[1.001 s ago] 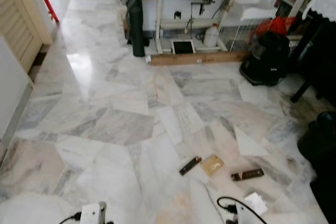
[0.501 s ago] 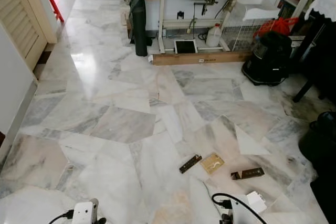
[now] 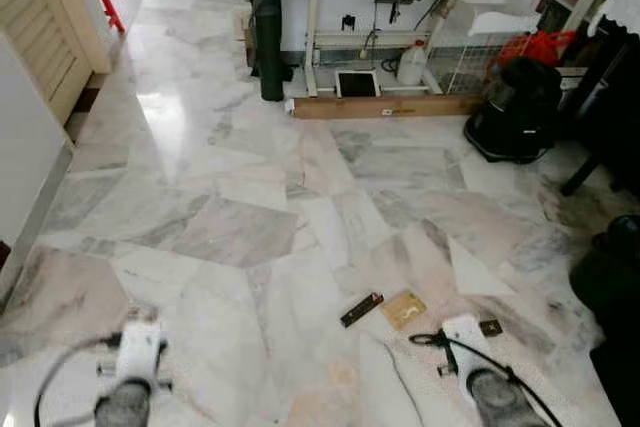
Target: Sweep floor
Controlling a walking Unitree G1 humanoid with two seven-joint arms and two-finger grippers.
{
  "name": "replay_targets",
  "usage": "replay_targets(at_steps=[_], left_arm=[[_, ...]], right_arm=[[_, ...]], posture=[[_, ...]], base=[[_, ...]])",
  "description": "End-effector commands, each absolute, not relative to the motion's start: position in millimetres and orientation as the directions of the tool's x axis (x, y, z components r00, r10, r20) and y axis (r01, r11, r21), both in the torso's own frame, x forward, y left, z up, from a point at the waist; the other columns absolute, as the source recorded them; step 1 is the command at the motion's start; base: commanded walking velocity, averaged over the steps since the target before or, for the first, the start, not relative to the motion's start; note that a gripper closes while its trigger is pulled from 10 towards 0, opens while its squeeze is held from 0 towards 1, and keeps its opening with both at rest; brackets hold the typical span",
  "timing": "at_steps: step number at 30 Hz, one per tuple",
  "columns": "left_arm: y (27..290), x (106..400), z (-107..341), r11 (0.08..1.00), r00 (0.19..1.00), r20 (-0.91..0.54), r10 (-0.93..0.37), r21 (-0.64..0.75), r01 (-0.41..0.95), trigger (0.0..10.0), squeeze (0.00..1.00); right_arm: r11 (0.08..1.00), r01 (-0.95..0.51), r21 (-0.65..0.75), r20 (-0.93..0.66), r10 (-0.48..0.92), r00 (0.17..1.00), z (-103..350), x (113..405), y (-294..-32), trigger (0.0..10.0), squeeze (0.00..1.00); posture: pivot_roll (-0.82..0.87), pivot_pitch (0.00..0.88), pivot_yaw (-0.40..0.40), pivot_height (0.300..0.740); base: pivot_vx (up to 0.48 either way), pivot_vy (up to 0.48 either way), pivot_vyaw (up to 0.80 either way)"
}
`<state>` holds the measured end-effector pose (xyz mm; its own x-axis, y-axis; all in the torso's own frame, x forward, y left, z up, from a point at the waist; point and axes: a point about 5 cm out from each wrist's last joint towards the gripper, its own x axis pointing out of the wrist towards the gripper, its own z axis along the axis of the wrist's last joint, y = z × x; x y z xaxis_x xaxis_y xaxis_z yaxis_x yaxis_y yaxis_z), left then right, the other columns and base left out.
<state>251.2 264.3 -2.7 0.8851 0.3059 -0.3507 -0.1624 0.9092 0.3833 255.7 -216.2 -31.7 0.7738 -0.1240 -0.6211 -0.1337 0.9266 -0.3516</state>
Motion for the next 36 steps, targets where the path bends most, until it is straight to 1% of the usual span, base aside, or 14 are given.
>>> replay_targets(at_steps=[1, 2, 3, 8, 11, 13, 15, 16, 19, 20, 25, 29, 31, 36], left_arm=[[262, 271, 22, 0.893, 0.932, -0.22, 0.287, 0.415, -0.176, 10.0, 0.0], [256, 295, 63, 0.878, 0.97, -0.02, 0.244, 0.429, -0.212, 10.0, 0.0], [248, 304, 82, 0.887, 0.975, 0.069, 0.213, 0.404, -0.222, 10.0, 0.0], [232, 310, 99, 0.911, 0.974, 0.153, 0.168, 0.353, -0.213, 10.0, 0.0], [218, 311, 103, 0.936, 0.977, 0.178, 0.116, 0.311, -0.168, 10.0, 0.0], [212, 312, 105, 0.949, 0.977, 0.189, 0.098, 0.277, -0.148, 10.0, 0.0], [202, 313, 105, 0.97, 0.982, 0.185, 0.043, 0.227, -0.085, 10.0, 0.0], [202, 313, 105, 0.97, 0.982, 0.185, 0.043, 0.227, -0.085, 10.0, 0.0], [190, 313, 104, 0.982, 0.985, 0.167, -0.047, 0.187, 0.015, 10.0, 0.0], [185, 311, 103, 0.983, 0.984, 0.158, -0.087, 0.175, 0.059, 10.0, 0.0], [182, 306, 100, 0.979, 0.983, 0.133, -0.124, 0.177, 0.1, 10.0, 0.0], [178, 303, 103, 0.978, 0.979, 0.126, -0.16, 0.153, 0.14, 10.0, 0.0], [166, 300, 103, 0.952, 0.955, 0.104, -0.278, 0.16, 0.26, 10.0, 0.0], [166, 298, 95, 0.955, 0.962, 0.073, -0.262, 0.165, 0.247, 10.0, 0.0]], right_arm=[[0.929, -0.078, -0.363, -0.52, -0.132, 0.844, -11, 277, -217, 10.0, 0.0], [0.935, -0.039, -0.353, -0.403, -0.114, 0.908, 15, 300, -209, 10.0, 0.0], [0.941, -0.017, -0.338, -0.339, -0.105, 0.935, 27, 309, -202, 10.0, 0.0], [0.948, 0.037, -0.315, -0.198, -0.103, 0.975, 49, 321, -193, 10.0, 0.0], [0.949, 0.082, -0.306, -0.106, -0.119, 0.987, 62, 326, -190, 10.0, 0.0], [0.948, 0.103, -0.3, -0.081, -0.133, 0.988, 64, 326, -190, 10.0, 0.0], [0.945, 0.143, -0.295, -0.053, -0.165, 0.985, 64, 324, -191, 10.0, 0.0], [0.945, 0.143, -0.295, -0.053, -0.165, 0.985, 64, 324, -191, 10.0, 0.0], [0.947, 0.17, -0.273, -0.062, -0.194, 0.979, 58, 319, -189, 10.0, 0.0], [0.954, 0.154, -0.257, -0.083, -0.181, 0.98, 53, 317, -184, 10.0, 0.0], [0.963, 0.119, -0.241, -0.1, -0.147, 0.984, 48, 313, -173, 10.0, 0.0], [0.966, 0.12, -0.23, -0.087, -0.143, 0.986, 49, 313, -170, 10.0, 0.0], [0.964, 0.121, -0.236, -0.092, -0.146, 0.985, 48, 314, -172, 10.0, 0.0], [0.962, 0.127, -0.242, -0.119, -0.159, 0.98, 39, 306, -177, 10.0, 0.0]], posture=[[0.05, 0.067, -0.063, 0.74], [0.05, 0.066, -0.064, 0.74], [0.05, 0.066, -0.064, 0.74], [0.04, 0.067, -0.065, 0.74], [0.04, 0.07, -0.067, 0.74], [0.04, 0.07, -0.069, 0.74], [0.04, 0.07, -0.069, 0.74], [0.04, 0.07, -0.069, 0.74], [0.05, 0.072, -0.066, 0.74], [0.05, 0.073, -0.064, 0.74], [0.05, 0.076, -0.062, 0.74], [0.05, 0.074, -0.063, 0.74], [0.06, 0.072, -0.064, 0.74], [0.05, 0.064, -0.064, 0.74]], base=[[0.0, 0.0, 0.0], [0.0, 0.0, 0.0], [0.0, 0.0, 0.0], [0.0, 0.0, 0.0], [0.0, 0.0, 0.0], [0.0, 0.0, 0.0], [0.0, 0.0, 0.0], [0.0, 0.0, 0.0], [0.0, 0.0, 0.0], [0.0, 0.0, 0.0], [0.0, 0.0, 0.0], [0.0, 0.0, 0.0], [0.0, 0.0, 0.0], [0.0, 0.0, 0.0]])
